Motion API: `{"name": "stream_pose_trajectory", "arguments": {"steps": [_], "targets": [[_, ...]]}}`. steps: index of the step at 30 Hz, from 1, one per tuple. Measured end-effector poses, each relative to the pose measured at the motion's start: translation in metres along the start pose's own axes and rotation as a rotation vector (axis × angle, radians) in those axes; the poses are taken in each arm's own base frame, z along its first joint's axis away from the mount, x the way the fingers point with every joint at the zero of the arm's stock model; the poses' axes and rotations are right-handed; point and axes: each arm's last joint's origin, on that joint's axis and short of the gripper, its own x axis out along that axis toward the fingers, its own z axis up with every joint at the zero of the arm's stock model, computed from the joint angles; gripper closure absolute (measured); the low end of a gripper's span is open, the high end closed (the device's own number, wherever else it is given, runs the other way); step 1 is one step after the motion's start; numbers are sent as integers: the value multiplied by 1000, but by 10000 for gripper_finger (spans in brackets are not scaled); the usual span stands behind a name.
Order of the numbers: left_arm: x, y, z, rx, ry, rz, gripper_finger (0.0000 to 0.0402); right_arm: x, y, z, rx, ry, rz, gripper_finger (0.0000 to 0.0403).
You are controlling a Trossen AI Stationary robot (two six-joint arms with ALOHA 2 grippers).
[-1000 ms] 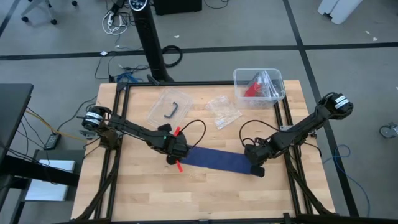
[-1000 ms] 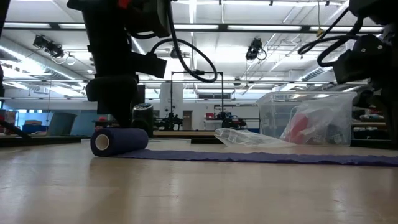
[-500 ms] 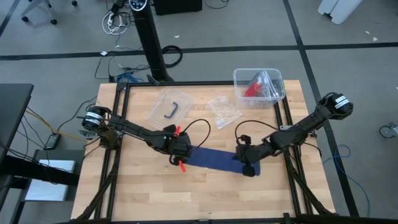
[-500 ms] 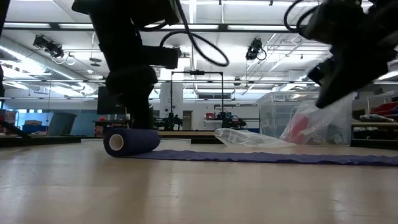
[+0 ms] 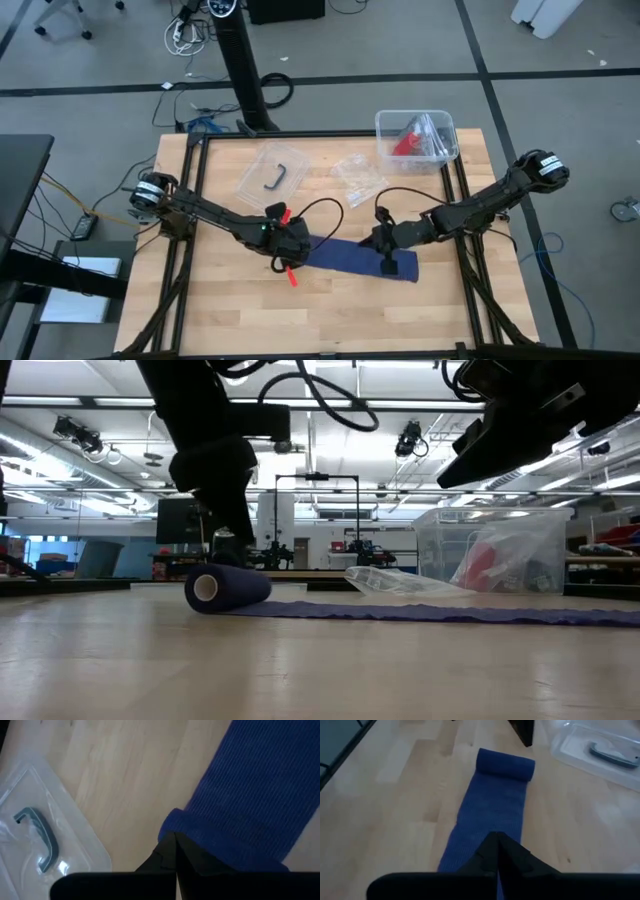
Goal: Roll bandage
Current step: Roll the blue bandage
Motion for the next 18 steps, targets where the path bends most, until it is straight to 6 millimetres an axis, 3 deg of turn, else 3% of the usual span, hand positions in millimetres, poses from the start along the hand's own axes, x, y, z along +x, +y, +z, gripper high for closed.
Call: {"name": "stream_pose_trajectory", "arguments": {"steps": [7, 18], "targets": [[17, 7, -13, -27, 34, 34, 401, 0, -1, 0, -1, 0, -17, 402], [32, 3, -16, -76, -47, -79, 401, 0, -1, -1, -2, 2, -17, 402]]}}
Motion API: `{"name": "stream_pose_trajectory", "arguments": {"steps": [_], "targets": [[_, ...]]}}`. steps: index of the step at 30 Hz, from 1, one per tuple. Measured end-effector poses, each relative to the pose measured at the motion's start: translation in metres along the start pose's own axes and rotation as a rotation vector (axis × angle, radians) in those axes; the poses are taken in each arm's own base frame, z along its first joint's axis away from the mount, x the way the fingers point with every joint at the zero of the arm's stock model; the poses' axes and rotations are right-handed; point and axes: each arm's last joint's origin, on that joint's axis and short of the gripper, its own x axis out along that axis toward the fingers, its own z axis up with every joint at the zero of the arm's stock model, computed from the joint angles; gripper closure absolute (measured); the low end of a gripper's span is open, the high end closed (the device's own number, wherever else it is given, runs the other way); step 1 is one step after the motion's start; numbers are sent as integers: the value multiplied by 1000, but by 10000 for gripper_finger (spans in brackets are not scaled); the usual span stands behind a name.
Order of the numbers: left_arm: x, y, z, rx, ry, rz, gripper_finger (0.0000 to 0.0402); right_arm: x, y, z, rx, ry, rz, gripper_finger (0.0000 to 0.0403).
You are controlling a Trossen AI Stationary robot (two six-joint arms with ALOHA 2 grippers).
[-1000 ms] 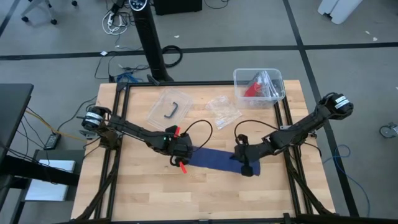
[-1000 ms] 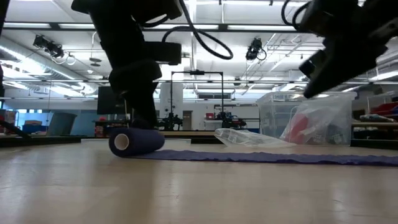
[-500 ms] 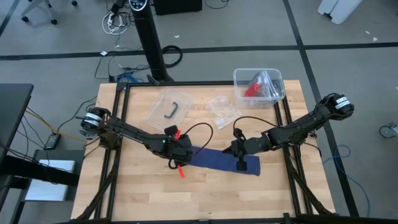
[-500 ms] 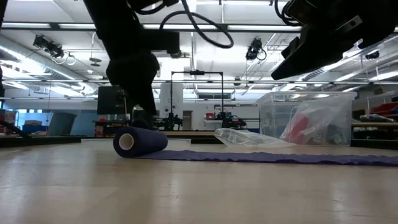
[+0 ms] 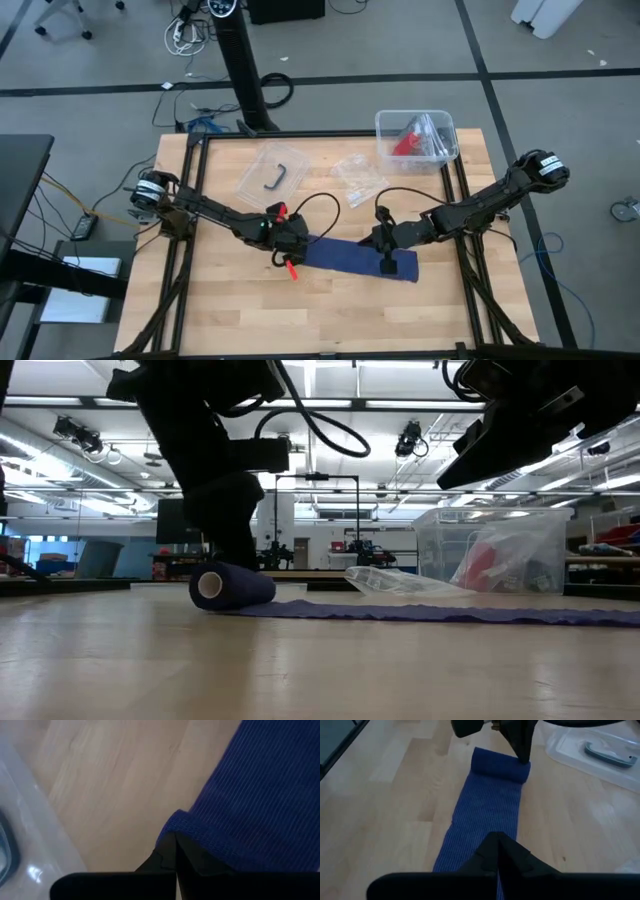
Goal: Roll bandage
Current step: Roll the blue bandage
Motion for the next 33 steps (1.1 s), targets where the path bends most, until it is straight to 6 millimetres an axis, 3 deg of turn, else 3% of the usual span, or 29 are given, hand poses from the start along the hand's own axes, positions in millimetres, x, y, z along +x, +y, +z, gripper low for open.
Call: {"name": "stream_pose_trajectory", "arguments": {"steps": [11, 21, 28, 33], "targets": [[-8, -14, 14, 93, -78, -125, 400, 0, 0, 0, 0, -1, 0, 402], [-21, -12, 15, 94, -16, 0, 401, 0, 0, -2, 46, 19, 1, 402], [-28, -14, -4, 68, 111, 63, 401, 14, 5, -31, 142, 233, 14, 402], [-27, -11, -8, 48, 101, 126, 401, 35, 5, -51, 169, 336, -18, 402]]}}
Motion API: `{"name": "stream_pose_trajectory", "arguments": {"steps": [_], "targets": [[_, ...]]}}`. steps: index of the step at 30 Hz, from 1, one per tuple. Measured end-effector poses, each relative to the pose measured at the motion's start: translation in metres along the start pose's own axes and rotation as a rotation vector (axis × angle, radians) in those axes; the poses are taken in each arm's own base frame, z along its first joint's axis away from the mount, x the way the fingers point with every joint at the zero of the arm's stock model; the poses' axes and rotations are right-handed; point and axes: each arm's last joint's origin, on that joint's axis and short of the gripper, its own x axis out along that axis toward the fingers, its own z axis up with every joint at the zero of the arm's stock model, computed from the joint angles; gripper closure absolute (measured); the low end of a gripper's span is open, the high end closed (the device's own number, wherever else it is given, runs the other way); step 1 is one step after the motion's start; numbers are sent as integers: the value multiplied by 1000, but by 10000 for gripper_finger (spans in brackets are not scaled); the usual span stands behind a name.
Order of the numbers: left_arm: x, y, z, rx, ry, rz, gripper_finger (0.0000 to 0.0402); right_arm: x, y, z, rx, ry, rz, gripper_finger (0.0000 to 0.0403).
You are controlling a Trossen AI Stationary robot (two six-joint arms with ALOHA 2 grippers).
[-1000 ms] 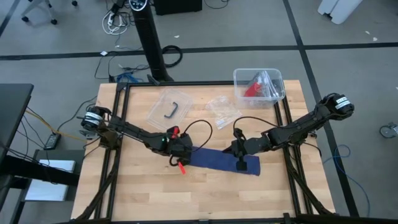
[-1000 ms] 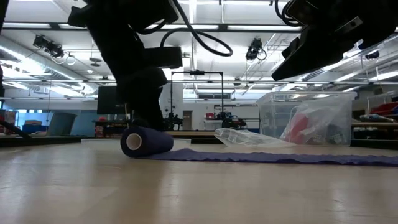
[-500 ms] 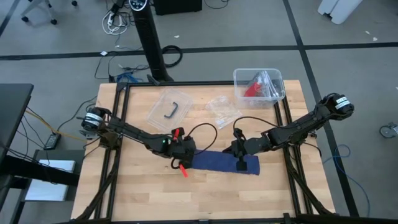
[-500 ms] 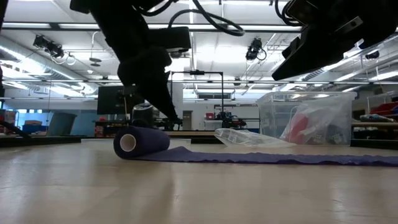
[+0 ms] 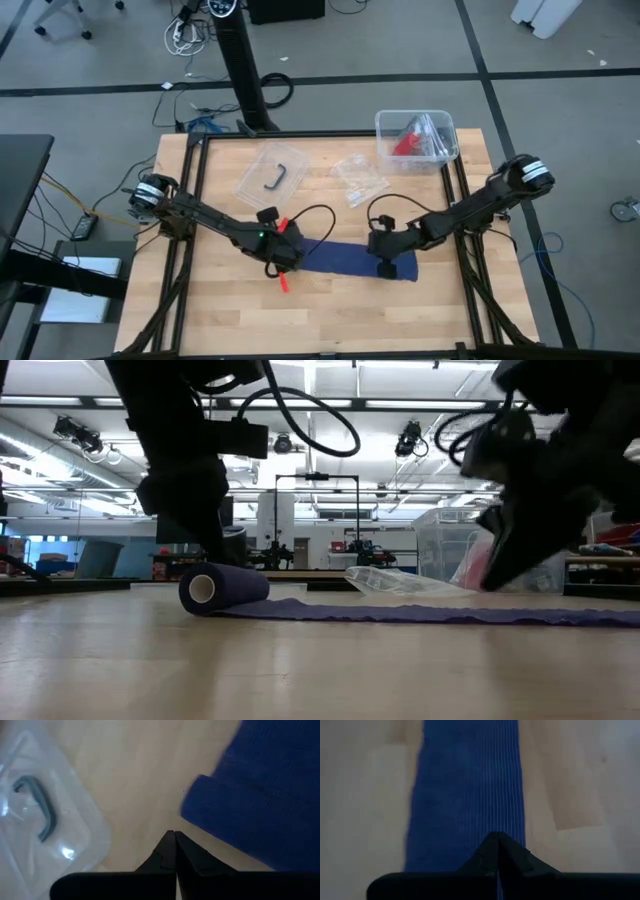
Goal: Roll bandage
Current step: Roll the blue bandage
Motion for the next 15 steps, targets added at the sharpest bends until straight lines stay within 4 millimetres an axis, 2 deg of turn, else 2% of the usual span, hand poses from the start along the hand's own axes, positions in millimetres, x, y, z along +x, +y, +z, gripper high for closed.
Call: {"name": "stream_pose_trajectory", "arguments": {"steps": [6, 10, 15], "targets": [[9, 6, 5, -16, -34, 2, 401, 17, -1, -5, 38, 35, -22, 402], [19, 2, 8, -25, -80, -110, 401, 15, -2, -4, 39, 33, -19, 403], [22, -1, 9, -36, -124, -158, 401, 10, -3, -4, 37, 41, -17, 403]]}}
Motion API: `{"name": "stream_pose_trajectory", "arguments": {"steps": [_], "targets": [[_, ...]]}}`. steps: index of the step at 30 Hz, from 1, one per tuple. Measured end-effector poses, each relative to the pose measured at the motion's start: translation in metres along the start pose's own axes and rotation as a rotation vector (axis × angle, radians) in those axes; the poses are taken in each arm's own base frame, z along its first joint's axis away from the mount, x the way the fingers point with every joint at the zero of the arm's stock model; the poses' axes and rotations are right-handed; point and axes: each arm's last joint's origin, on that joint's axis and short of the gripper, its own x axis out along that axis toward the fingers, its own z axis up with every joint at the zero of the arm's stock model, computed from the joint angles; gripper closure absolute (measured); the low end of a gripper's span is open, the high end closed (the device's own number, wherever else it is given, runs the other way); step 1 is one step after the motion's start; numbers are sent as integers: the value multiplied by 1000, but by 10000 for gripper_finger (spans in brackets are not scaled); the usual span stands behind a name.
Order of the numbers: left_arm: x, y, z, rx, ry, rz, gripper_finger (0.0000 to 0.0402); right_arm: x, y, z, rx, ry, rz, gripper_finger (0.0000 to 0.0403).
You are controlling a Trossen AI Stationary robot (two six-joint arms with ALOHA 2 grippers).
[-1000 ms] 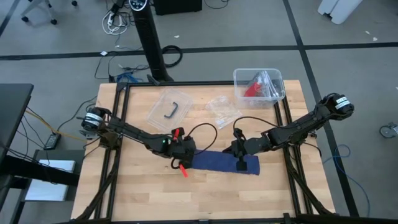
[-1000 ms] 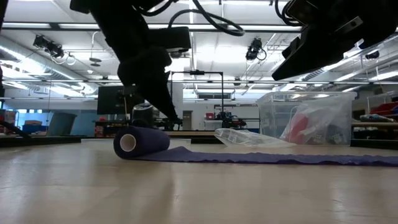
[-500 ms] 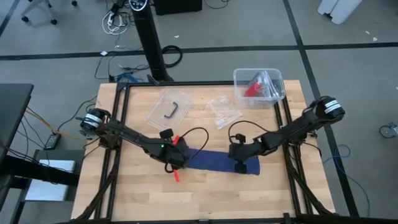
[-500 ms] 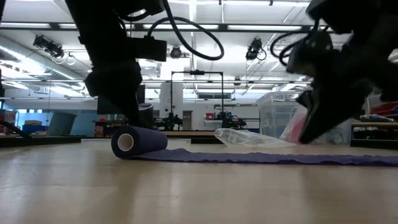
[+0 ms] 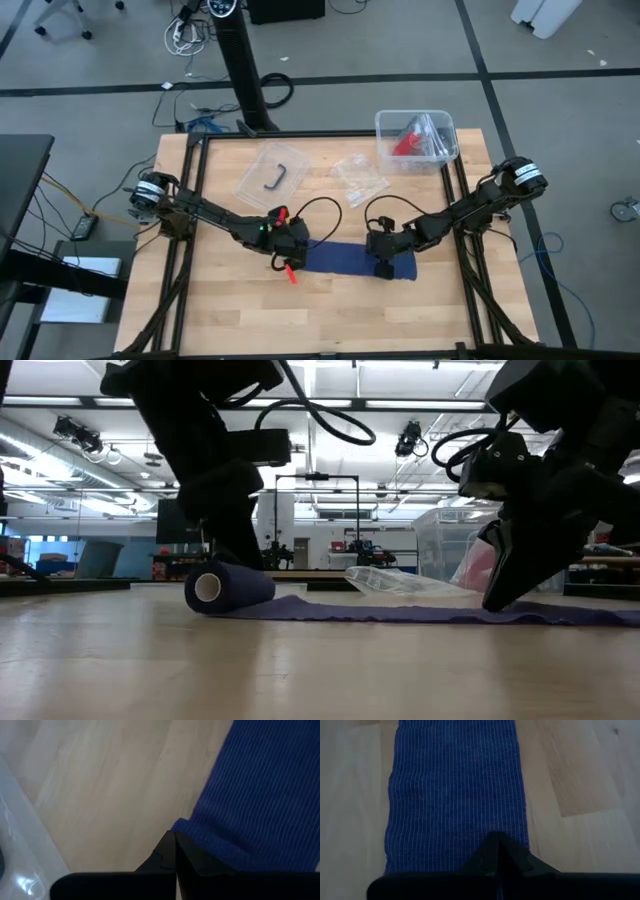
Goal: Roll bandage
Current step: Roll the blue bandage
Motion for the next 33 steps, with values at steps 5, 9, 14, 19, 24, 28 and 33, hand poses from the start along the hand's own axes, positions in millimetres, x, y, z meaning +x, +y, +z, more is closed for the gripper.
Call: {"name": "stream_pose_trajectory", "arguments": {"steps": [5, 9, 14, 19, 24, 28, 33], "targets": [[0, -3, 2, 12, -19, -33, 401, 0, 0, -1, 8, 10, -6, 403], [0, -6, 5, 16, -43, -74, 401, -2, -1, -1, -3, 9, -5, 403], [0, -7, 7, 26, -58, -90, 401, -16, -1, 2, -6, -7, 8, 403], [0, -7, 6, 28, -57, -89, 400, -33, -1, -7, 46, 63, -9, 403], [0, -7, 6, 25, -56, -88, 400, -42, 4, -20, 102, 174, 4, 403], [0, -6, 6, 22, -55, -87, 401, -40, 10, -30, 114, 261, 27, 403], [0, -7, 6, 21, -57, -86, 400, -39, 13, -35, 142, 303, 3, 403]]}}
